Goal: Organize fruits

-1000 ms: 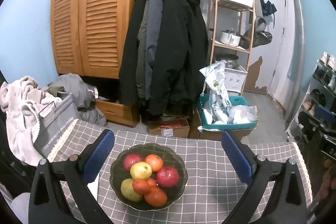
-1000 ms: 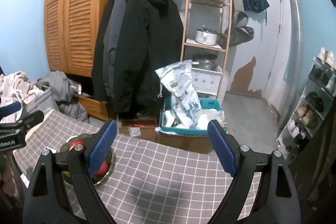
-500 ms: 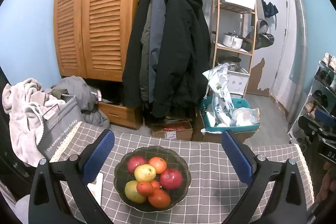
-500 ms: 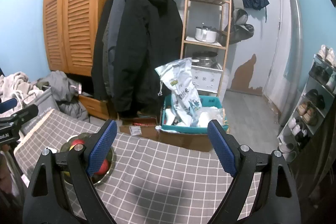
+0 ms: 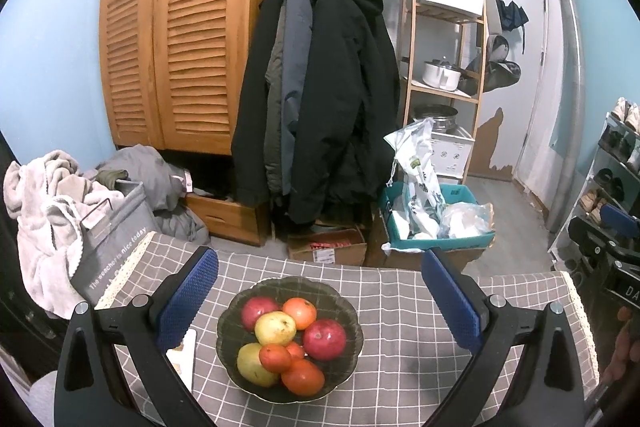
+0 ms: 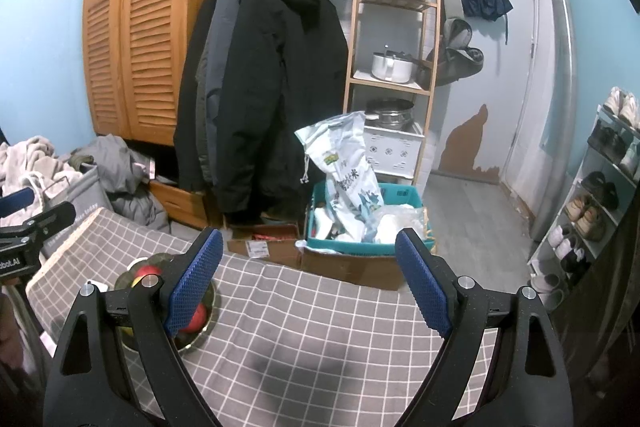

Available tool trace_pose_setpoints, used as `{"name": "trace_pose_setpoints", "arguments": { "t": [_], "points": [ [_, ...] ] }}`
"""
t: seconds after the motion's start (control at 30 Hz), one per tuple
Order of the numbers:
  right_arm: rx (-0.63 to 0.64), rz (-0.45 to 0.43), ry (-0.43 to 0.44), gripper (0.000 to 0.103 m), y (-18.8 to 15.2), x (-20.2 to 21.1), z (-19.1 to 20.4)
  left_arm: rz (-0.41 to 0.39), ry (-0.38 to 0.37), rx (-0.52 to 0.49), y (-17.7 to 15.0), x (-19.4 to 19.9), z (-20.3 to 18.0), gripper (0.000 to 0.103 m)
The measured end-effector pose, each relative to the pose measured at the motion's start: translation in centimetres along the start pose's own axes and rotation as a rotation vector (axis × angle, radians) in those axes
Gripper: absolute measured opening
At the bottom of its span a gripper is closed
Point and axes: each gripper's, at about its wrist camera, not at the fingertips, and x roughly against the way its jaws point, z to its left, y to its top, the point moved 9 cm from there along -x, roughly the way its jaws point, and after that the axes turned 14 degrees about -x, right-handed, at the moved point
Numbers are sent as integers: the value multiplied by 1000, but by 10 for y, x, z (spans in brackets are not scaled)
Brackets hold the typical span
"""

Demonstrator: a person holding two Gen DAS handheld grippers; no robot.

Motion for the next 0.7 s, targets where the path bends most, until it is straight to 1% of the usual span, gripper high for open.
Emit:
{"name": "trace_pose_setpoints", "arguments": {
  "t": [0.7],
  "points": [
    [1,-1,-1,87,0,0,1,9,12,-14,0,-2,5,102]
  ]
}}
